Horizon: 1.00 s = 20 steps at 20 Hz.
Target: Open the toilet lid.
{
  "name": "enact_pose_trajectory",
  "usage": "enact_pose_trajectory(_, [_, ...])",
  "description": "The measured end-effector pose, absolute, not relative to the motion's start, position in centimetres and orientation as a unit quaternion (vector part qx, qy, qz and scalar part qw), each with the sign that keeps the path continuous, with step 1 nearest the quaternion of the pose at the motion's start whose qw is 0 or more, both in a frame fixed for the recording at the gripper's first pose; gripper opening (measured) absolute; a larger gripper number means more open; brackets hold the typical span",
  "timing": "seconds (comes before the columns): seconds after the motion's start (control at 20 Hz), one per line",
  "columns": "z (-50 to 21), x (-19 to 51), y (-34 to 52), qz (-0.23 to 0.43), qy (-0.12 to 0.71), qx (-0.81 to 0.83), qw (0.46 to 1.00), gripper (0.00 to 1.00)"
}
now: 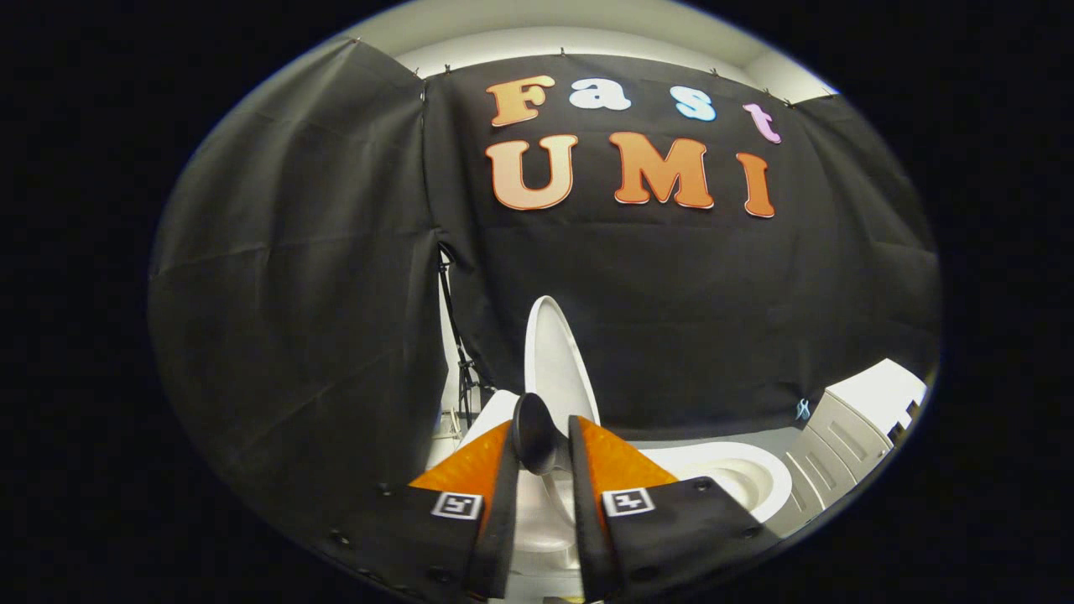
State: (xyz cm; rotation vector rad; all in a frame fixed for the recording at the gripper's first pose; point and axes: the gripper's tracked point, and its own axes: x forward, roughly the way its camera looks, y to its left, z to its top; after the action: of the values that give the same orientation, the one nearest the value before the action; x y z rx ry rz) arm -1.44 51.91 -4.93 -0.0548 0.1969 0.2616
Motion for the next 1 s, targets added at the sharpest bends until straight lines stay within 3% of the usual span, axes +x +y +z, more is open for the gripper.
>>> enact_pose_trajectory(0.25, [-1.4,-1.7,50.9,0.140,0.072,-0.008,0.988,0.99])
enact_pose_trajectory(1.0, [5.9,0.8,36.9,0.101,0.043,0.029,0.994,0.98])
